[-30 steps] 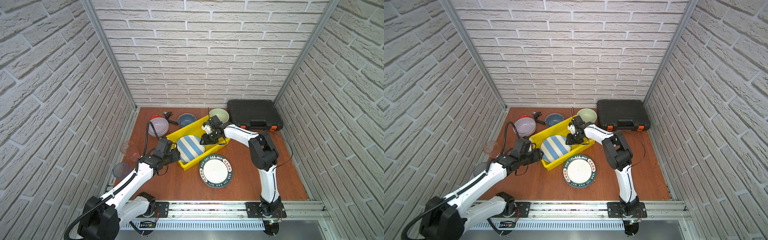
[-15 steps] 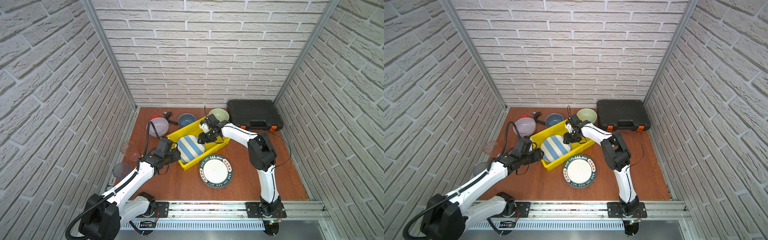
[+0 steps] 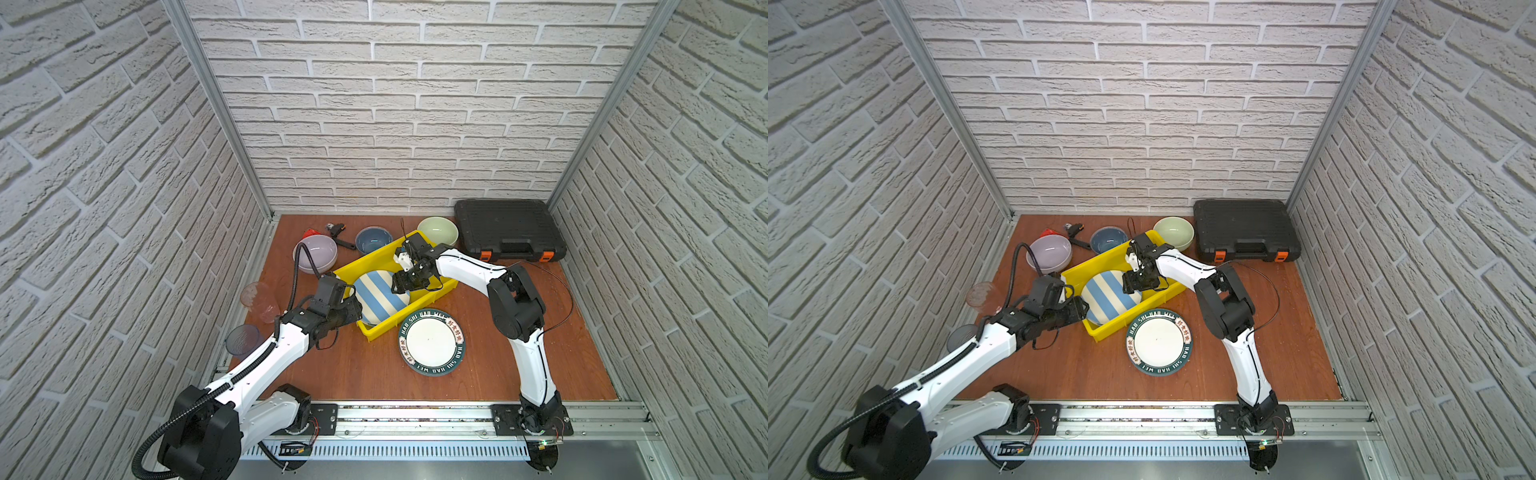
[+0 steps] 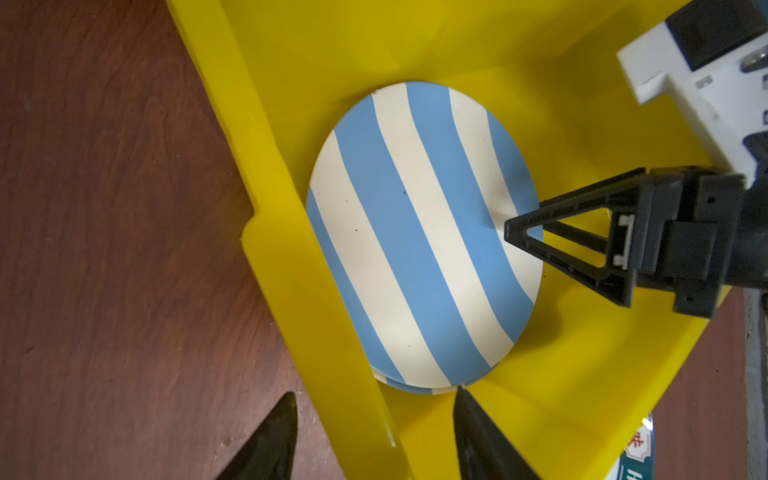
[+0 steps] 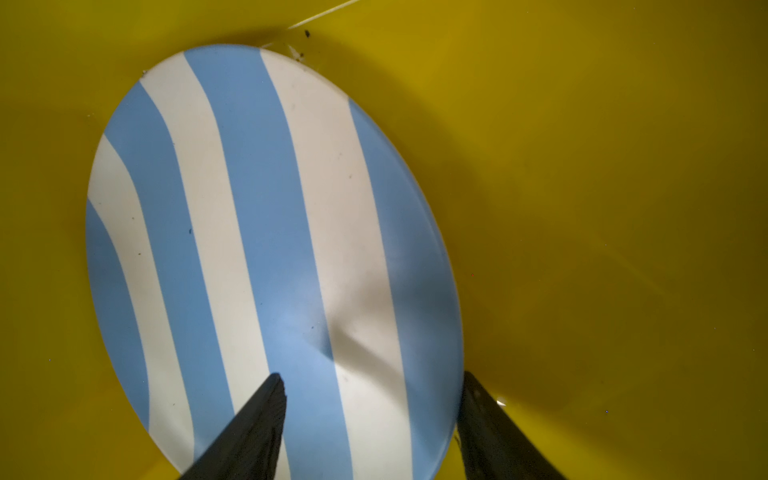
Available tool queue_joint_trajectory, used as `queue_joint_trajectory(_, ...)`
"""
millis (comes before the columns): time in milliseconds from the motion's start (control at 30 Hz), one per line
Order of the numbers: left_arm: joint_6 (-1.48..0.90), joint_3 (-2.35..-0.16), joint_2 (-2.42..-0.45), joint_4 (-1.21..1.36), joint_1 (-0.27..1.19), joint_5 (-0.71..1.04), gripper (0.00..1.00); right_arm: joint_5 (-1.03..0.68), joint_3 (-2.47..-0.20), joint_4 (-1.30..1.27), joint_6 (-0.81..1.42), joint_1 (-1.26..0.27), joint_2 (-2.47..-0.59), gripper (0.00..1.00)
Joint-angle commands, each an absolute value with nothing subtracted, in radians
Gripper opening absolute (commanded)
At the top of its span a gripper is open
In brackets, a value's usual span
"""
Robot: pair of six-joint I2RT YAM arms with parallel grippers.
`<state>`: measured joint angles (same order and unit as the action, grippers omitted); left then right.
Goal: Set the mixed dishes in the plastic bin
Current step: 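Lay the striped plate flat onto the first plate with the right gripper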
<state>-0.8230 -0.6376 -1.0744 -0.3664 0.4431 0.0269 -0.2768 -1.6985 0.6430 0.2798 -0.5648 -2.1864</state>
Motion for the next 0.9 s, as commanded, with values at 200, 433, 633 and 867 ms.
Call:
queue_joint_trajectory(200,-0.811,-0.623,-1.083,-0.322,0.434,0.041,0.60,-0.305,-1.720,0.644,0.270,-0.592,-2.173,0.66)
queue_joint_trajectory(433,-0.812,-0.624,-1.079,-0.327,0.434,0.044,0.60,-0.246,-1.720,0.669,0.261,-0.594,-2.156,0.67)
queue_joint_trajectory(633,-0.807,-0.627,-1.043,-0.363,0.435,0.025,0.60,-0.166,-1.706,0.689,0.252,-0.578,-2.119,0.71)
queue_joint_trajectory(867,-0.795,-0.637,-1.019,-0.390,0.434,0.017,0.62,-0.159,-1.679,0.690,0.239,-0.556,-2.048,0.71)
